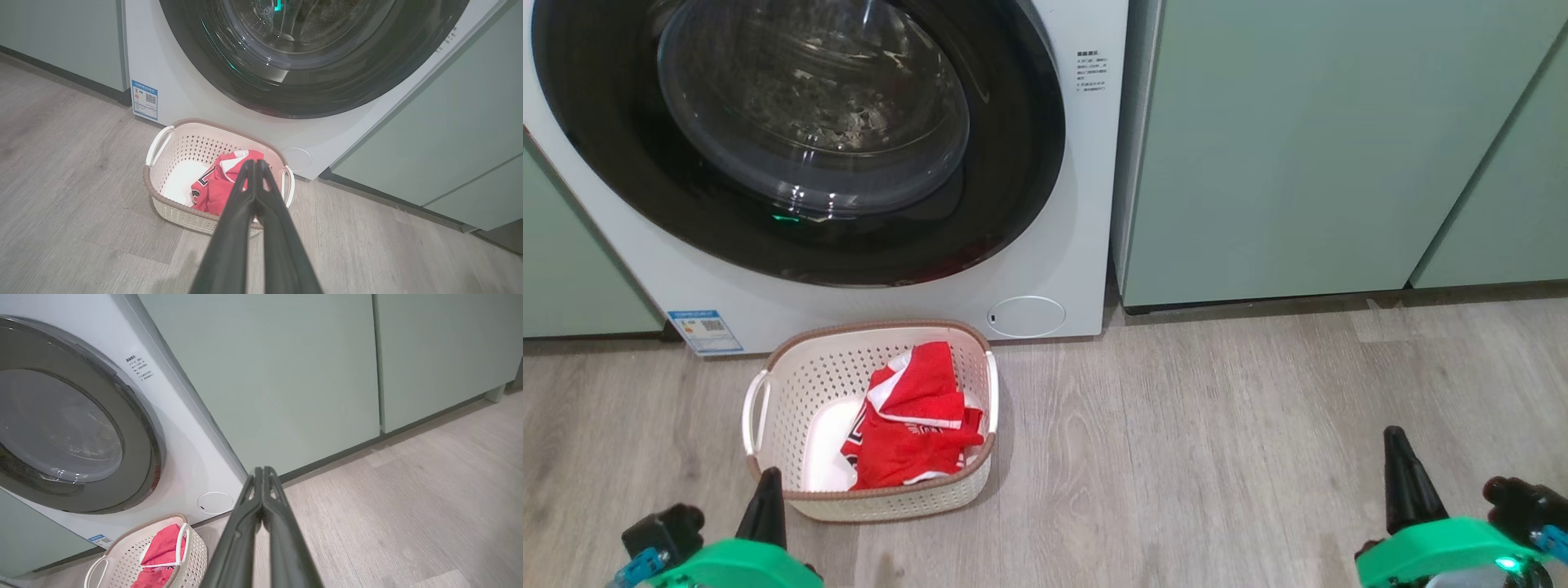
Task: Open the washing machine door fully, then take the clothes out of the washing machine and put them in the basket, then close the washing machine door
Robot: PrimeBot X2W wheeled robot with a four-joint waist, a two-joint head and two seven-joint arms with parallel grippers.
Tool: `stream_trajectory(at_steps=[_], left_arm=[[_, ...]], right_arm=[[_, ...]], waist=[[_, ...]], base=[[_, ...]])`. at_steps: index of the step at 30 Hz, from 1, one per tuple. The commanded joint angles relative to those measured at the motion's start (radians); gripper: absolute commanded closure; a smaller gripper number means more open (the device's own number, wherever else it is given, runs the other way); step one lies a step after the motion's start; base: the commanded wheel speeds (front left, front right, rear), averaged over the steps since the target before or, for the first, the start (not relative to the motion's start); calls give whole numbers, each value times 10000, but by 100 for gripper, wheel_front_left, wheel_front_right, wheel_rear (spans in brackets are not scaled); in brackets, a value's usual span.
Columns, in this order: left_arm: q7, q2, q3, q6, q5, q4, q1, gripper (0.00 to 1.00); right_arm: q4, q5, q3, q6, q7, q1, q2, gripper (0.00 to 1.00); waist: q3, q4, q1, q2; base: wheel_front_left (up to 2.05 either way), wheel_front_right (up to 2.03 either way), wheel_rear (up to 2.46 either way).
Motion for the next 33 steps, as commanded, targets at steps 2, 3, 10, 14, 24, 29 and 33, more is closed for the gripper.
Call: stream_trajectory(at_steps=[2, 3, 10, 14, 24, 29, 33], left_arm=[[89, 58, 110, 2, -400, -405, -553, 100], [118, 54, 110, 2, -506, -430, -557, 100], [320, 24, 117, 3, -1249, -604, -587, 100], [407, 11, 120, 3, -1568, -679, -600, 100], [697, -31, 132, 4, -2624, -927, -644, 100], [843, -52, 139, 5, -3154, -1051, -666, 100], [960, -69, 144, 5, -3578, -1150, -683, 100]], right_arm=[[-384, 428, -53, -2, 112, -495, 11, 100], [-392, 538, -64, -2, 142, -500, 11, 100], [-455, 1305, -140, -3, 347, -540, 16, 100], [-481, 1634, -172, -3, 436, -557, 19, 100], [-569, 2726, -282, -4, 730, -614, 26, 100], [-613, 3273, -337, -4, 878, -643, 29, 100], [-649, 3711, -381, -4, 996, -666, 32, 100]], waist=[[12, 15, 0, -1], [16, 21, 0, -1], [47, 62, 0, -1], [60, 79, 0, -1], [104, 136, 0, -1], [126, 165, 0, -1], [144, 188, 0, -1]], base=[[0, 0, 0], [0, 0, 0], [0, 0, 0], [0, 0, 0], [0, 0, 0], [0, 0, 0], [0, 0, 0]])
